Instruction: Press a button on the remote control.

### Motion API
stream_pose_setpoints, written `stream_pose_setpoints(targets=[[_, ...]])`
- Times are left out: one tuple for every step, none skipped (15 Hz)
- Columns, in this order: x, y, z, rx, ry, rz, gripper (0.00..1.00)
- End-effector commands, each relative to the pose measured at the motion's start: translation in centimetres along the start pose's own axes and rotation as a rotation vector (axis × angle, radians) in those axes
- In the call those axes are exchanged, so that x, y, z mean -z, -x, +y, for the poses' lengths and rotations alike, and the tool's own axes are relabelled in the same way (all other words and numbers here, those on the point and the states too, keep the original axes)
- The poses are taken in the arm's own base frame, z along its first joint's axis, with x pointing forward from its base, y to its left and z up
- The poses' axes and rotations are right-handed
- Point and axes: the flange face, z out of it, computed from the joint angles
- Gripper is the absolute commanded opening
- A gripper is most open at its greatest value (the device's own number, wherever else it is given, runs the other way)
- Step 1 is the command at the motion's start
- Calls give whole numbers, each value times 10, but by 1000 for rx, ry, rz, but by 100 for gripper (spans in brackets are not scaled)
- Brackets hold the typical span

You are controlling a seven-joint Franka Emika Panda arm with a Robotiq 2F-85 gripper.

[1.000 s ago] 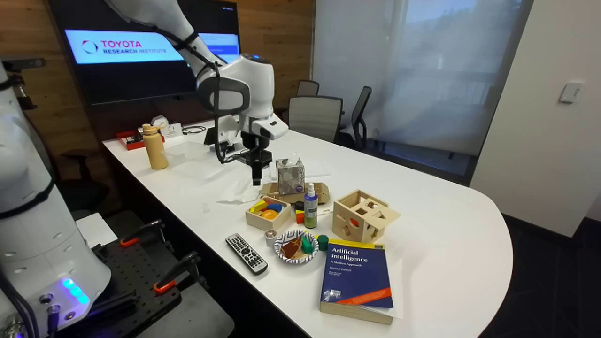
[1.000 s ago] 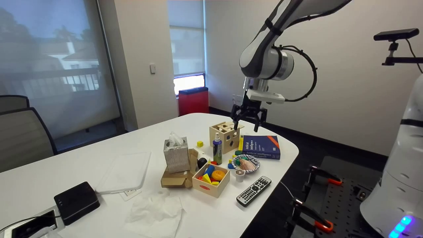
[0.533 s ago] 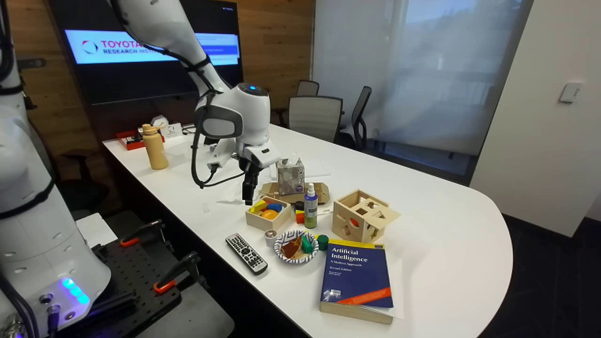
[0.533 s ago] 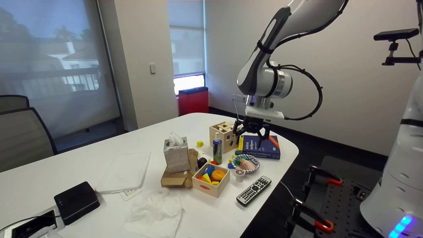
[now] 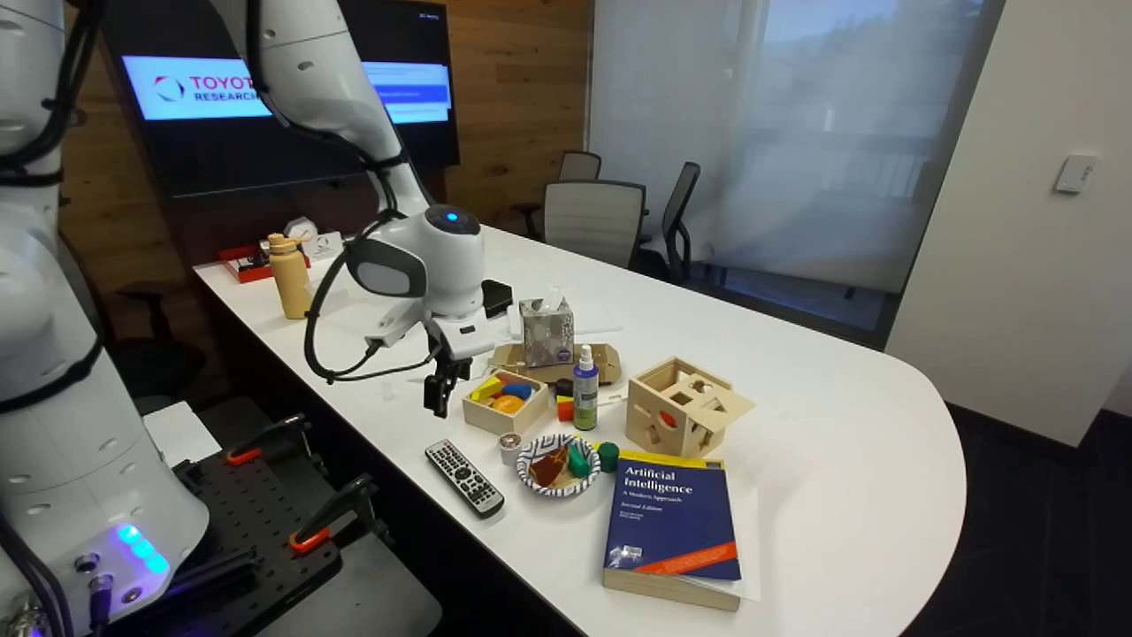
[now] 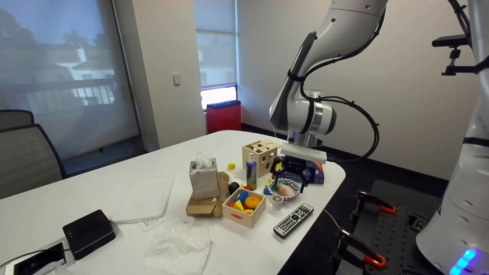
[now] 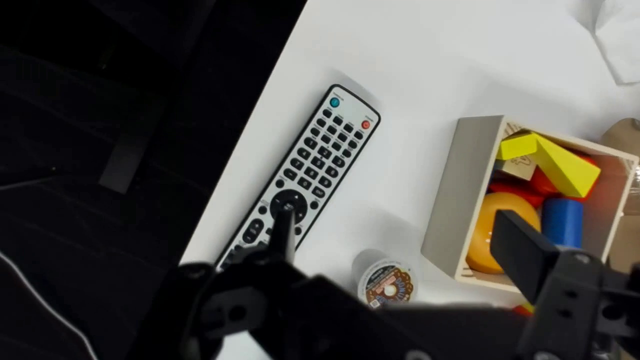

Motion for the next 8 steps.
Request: stream_pose_setpoints(targets=[[-19, -6, 16, -69, 20, 51, 100], [-23, -8, 19, -89, 19, 52, 100], [-28, -10, 21, -106, 21, 47, 100], [-35, -12, 24, -123, 30, 44, 100], [-41, -13, 26, -130, 40, 37, 76], [-45, -15, 26, -132, 42, 32, 74], [-48, -16, 28, -133, 51, 31, 66], [-51, -18, 28, -135, 57, 30, 59]])
